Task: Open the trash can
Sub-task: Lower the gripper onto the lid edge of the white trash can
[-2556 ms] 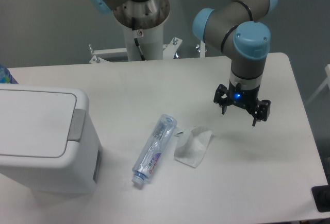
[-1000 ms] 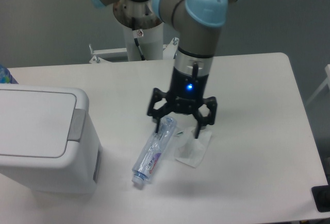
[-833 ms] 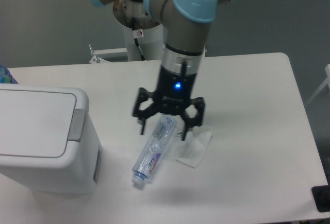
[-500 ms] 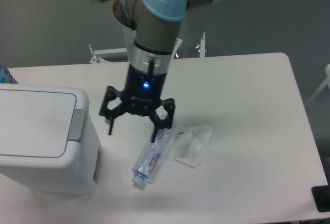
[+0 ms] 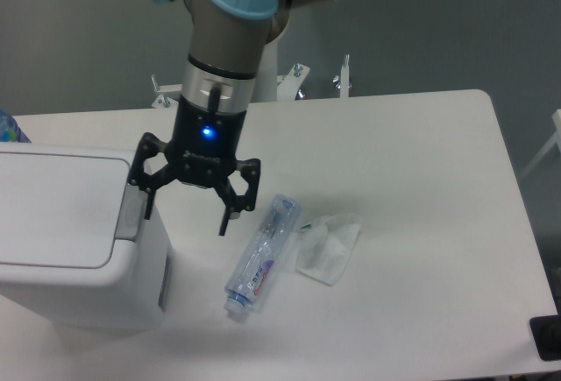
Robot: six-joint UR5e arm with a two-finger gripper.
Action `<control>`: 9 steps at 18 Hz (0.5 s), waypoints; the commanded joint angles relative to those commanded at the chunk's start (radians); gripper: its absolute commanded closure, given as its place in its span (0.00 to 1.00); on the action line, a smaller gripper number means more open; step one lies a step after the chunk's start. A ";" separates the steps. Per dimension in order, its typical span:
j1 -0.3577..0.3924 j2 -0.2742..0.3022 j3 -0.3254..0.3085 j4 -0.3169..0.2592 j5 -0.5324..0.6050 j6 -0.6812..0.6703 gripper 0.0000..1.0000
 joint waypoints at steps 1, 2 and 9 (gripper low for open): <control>-0.002 -0.002 -0.002 0.000 0.000 0.000 0.00; -0.005 -0.002 -0.006 0.000 0.002 0.000 0.00; -0.005 -0.006 -0.012 0.005 0.005 0.005 0.00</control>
